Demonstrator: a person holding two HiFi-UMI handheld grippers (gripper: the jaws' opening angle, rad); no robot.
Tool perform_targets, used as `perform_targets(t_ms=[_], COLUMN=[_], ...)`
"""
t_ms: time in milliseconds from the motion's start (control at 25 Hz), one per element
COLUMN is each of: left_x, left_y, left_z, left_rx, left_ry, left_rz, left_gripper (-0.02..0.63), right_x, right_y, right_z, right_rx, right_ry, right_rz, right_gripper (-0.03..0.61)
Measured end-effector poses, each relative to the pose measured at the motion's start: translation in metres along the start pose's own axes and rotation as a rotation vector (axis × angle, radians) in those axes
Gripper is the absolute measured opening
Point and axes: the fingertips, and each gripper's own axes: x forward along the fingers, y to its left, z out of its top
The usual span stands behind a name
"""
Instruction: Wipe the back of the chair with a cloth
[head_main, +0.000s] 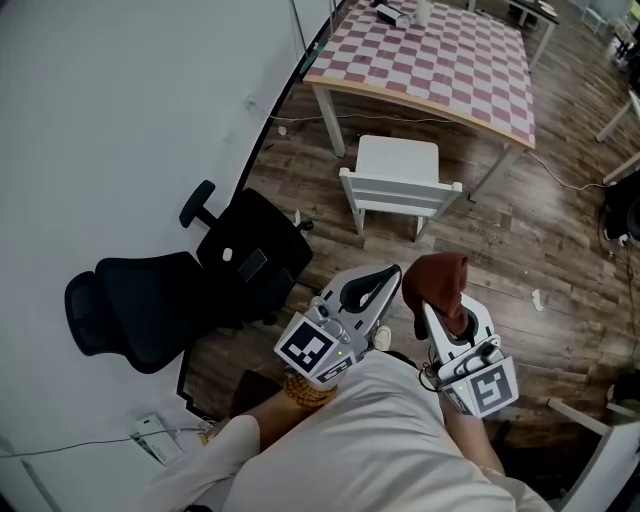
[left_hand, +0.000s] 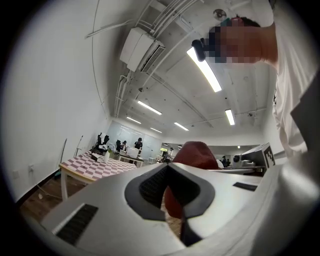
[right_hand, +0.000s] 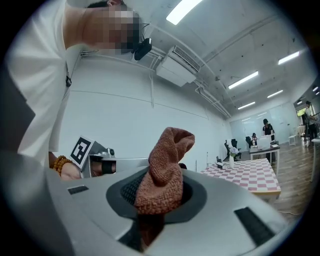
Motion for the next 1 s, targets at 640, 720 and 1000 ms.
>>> perform_targets(t_ms=[640, 720, 1000], left_x=[0.080, 0.092, 0.124], left_y=[0.150, 0.175, 0.250], left_z=[0.009, 0.015, 0.035], left_rx=[-0.015, -0.015, -0.001], left_ry=[0.002, 0.007, 0.020], left_rz=[-0.031, -0.035, -0.056], left_gripper=[0.012, 0.012, 0.012], right_x=[0.140, 0.164, 0.238], right_y=[-0.097, -0.111, -0.154], right_z=[0.007, 0.010, 0.022], right_rx=[0.023, 0.020, 0.004], right_ry=[0.003, 0.006, 0.002], right_rz=[-0.081, -0.085, -0.117], right_gripper=[0.087, 0.087, 0.087])
